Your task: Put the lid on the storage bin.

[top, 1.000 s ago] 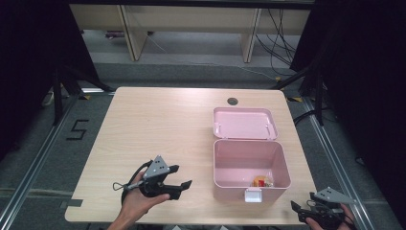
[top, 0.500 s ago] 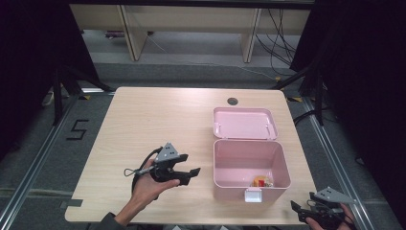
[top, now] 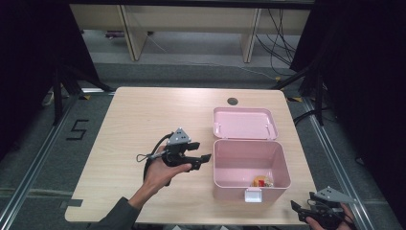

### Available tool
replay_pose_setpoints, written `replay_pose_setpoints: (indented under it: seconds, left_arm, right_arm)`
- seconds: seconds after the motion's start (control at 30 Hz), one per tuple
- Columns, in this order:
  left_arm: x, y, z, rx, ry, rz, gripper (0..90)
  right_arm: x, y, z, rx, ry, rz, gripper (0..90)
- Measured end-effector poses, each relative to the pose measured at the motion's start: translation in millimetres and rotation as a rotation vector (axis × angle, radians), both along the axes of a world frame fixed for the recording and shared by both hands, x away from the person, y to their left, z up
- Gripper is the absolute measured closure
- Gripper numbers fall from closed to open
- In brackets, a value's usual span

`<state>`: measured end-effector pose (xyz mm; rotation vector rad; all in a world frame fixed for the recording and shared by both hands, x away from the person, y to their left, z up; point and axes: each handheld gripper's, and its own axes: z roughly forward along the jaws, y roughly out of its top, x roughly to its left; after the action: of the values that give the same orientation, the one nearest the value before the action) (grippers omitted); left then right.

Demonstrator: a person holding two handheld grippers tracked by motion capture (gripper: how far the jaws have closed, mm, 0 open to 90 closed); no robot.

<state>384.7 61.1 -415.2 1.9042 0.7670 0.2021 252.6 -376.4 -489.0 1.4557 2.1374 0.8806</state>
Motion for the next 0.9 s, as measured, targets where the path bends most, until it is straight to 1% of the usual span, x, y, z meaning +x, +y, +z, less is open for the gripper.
replay_pose_setpoints:
  seconds: [0.03,0.07,0.1,0.13,0.2,0.23,0.27,0.3,0.33,0.37,0.4,0.43,0.5,0.53,0.57,0.6,0.63,0.7,0.73,0.77,0.83,0.87,0.9]
  left_arm:
    - [1.9,-2.1,1.9,-0.001,0.002,-0.005,37.1]
    - [3.7,-4.2,3.3,-0.002,0.003,-0.007,38.0]
    - [4.8,-7.3,4.3,-0.006,-0.003,0.004,38.7]
    - [7.0,-9.1,5.9,0.002,0.001,-0.007,38.8]
    - [8.4,-11.9,6.7,0.007,-0.004,0.0,39.4]
    - [11.0,-14.4,7.7,0.008,0.0,-0.005,39.4]
    - [14.7,-17.9,8.7,0.021,-0.002,-0.006,41.7]
    - [16.9,-19.9,8.7,0.034,0.002,-0.012,42.6]
    - [18.2,-22.7,8.4,0.046,0.0,-0.001,42.7]
    - [18.2,-22.7,8.4,0.046,0.0,-0.001,43.8]
    - [21.8,-27.1,7.4,0.064,0.009,-0.006,45.6]
    - [23.8,-29.0,6.8,0.07,0.012,-0.014,46.1]
    - [26.5,-33.3,5.4,0.083,0.016,-0.004,48.7]
    - [28.1,-35.1,5.0,0.091,0.018,-0.004,50.0]
    - [28.1,-35.1,5.0,0.091,0.018,-0.004,50.8]
    - [31.9,-37.4,4.4,0.117,0.016,-0.017,52.6]
    - [32.9,-39.2,4.0,0.122,0.016,-0.014,54.1]
    - [33.9,-40.8,3.4,0.125,0.016,-0.009,56.9]
    - [36.1,-43.3,2.5,0.141,0.028,-0.011,58.4]
    - [36.6,-44.9,1.7,0.145,0.032,-0.013,59.4]
    - [37.6,-47.8,0.0,0.162,0.034,-0.008,61.2]
    - [37.6,-49.2,-0.4,0.169,0.034,-0.004,62.1]
    - [38.5,-50.5,-1.1,0.167,0.033,-0.01,63.0]
  right_arm:
    - [-1.1,1.2,-0.7,0.002,0.002,-0.014,22.2]
    - [-1.0,1.1,-0.8,0.002,0.003,-0.012,22.2]
    - [-0.6,0.2,-1.3,-0.01,-0.006,-0.007,22.2]
    - [0.4,-1.6,-1.0,-0.022,-0.013,0.007,22.1]
    - [0.4,-1.7,-1.0,-0.023,-0.015,0.006,22.2]
    - [0.7,-1.4,-1.6,-0.012,-0.005,0.008,22.1]
    - [0.8,-2.0,-1.4,-0.017,-0.009,0.008,22.1]
    - [1.0,-1.7,-2.2,-0.011,-0.012,0.007,22.2]
    - [0.7,-1.0,-1.6,0.002,-0.006,-0.002,22.2]
    - [0.2,-0.8,-0.7,0.004,0.004,-0.013,22.2]
    - [0.4,-1.6,-1.0,0.004,0.002,-0.007,22.1]
    - [0.6,-2.2,-1.4,-0.008,-0.01,-0.002,22.2]
    - [1.0,-2.5,-1.2,-0.009,-0.013,-0.005,22.2]
    - [1.6,-3.8,-1.9,-0.019,-0.023,0.008,22.2]
    - [2.9,-4.9,-2.3,-0.027,-0.044,0.025,22.2]
    - [2.7,-4.7,-2.0,-0.023,-0.039,0.02,22.2]
    - [1.3,-2.8,-0.6,-0.005,-0.012,-0.006,22.2]
    - [1.2,-2.5,0.3,-0.001,-0.011,-0.011,22.2]
    - [3.0,-3.2,0.2,0.008,-0.011,-0.004,22.2]
    - [4.3,-5.0,0.0,-0.019,-0.029,0.009,22.1]
    - [5.7,-2.9,1.0,-0.003,-0.004,-0.006,22.1]
    - [5.3,-0.4,1.9,0.013,0.011,-0.031,22.1]
    - [8.1,-3.0,1.7,-0.012,-0.011,0.005,22.1]
